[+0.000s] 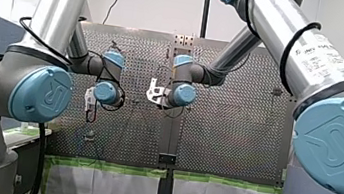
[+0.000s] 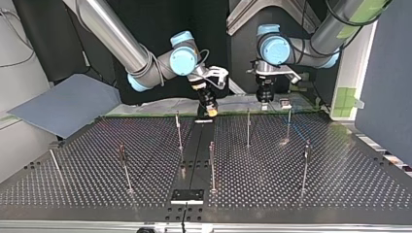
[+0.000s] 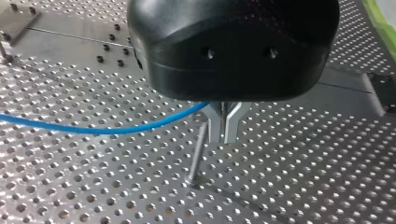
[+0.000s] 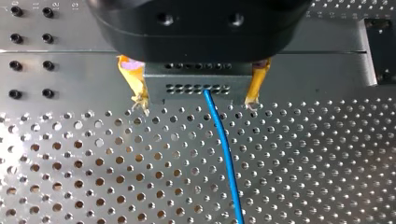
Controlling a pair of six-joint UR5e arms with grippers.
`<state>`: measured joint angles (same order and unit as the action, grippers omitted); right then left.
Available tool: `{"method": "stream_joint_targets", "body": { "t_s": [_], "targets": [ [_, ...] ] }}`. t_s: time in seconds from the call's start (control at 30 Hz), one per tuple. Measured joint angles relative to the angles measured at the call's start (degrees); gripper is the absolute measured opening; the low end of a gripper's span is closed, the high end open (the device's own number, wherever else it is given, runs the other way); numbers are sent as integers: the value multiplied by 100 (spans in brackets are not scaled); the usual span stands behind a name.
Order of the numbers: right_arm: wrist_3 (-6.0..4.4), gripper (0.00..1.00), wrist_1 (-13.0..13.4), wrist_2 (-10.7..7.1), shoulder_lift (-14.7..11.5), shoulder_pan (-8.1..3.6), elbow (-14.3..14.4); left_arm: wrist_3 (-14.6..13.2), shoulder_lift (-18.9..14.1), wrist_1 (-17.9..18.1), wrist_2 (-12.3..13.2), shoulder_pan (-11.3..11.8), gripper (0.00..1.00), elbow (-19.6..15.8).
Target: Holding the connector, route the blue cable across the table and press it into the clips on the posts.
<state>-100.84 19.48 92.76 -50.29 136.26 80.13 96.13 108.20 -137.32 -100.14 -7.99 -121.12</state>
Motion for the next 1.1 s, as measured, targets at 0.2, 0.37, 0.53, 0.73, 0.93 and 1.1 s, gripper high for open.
{"method": "stream_joint_targets", "body": {
  "t_s": [0.2,0.37,0.53,0.73,0.93,1.1],
  "targets": [
    [-63,0,104,-197,104,-122,-39,-15,112,-90,124,0,6,219],
    [-95,0,124,-295,206,-205,-96,-78,325,-145,17,16,6,441],
    [-148,0,126,-412,228,-314,-175,-101,553,-125,-34,72,6,632],
    [-172,0,127,-460,233,-413,-257,-104,670,-141,51,148,6,807],
    [-189,0,128,-483,233,-488,-291,-107,750,-232,96,228,6,1052],
    [-191,0,131,-492,233,-578,-327,-134,756,-409,104,311,6,1267]
  ]
}}
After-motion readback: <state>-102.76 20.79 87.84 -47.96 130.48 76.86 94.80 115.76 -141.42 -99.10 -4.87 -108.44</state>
